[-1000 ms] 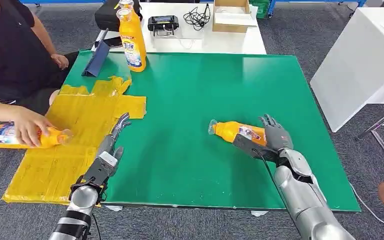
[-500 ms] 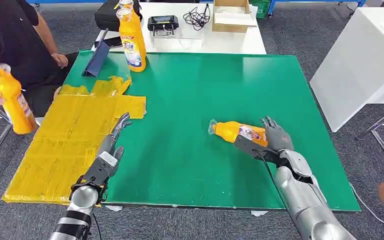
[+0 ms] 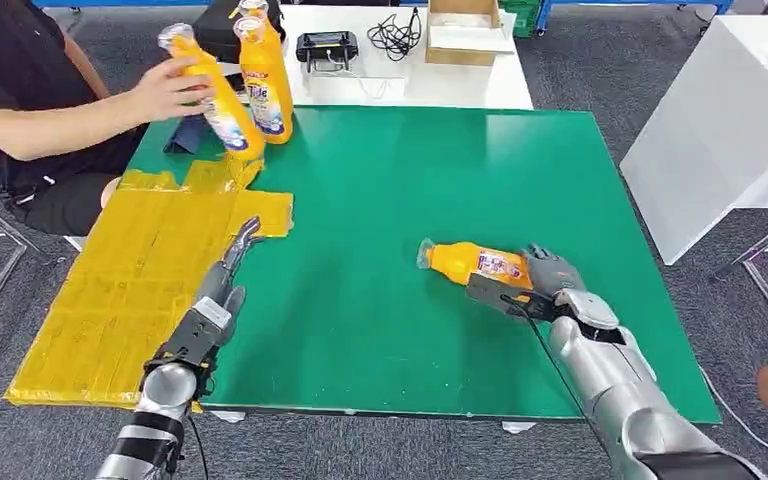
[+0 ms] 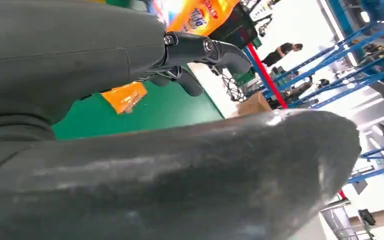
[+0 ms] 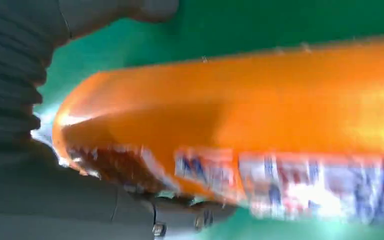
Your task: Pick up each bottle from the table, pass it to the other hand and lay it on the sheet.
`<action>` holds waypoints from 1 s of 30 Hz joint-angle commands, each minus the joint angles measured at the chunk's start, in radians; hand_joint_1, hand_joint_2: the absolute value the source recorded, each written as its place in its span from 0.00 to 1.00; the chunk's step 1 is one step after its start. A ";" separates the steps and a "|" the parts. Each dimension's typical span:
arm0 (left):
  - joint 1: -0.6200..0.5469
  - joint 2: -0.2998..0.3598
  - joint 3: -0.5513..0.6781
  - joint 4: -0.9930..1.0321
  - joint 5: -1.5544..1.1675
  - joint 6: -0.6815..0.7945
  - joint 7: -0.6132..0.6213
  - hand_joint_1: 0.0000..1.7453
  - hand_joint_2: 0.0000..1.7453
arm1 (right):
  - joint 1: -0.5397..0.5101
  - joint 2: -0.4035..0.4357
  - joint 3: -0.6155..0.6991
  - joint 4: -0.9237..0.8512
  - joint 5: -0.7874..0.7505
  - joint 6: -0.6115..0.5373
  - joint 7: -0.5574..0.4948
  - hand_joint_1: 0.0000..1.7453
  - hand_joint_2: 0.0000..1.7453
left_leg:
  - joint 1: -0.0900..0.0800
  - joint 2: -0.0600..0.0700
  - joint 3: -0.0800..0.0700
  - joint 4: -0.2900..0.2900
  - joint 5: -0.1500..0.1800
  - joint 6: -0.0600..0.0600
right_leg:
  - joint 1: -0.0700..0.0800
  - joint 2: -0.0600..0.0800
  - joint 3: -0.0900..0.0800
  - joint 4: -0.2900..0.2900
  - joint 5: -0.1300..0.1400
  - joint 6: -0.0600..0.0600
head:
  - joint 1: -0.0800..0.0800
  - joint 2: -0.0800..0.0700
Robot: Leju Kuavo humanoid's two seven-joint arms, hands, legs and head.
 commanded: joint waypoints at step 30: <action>-0.149 0.049 -0.063 0.300 0.168 -0.202 -0.058 0.00 0.00 | 0.059 -0.146 0.028 0.161 -0.212 0.224 -0.335 1.00 1.00 | -0.001 -0.006 0.017 -0.002 0.000 0.001 | 0.001 -0.006 0.019 -0.004 0.000 0.000 | 0.001 0.000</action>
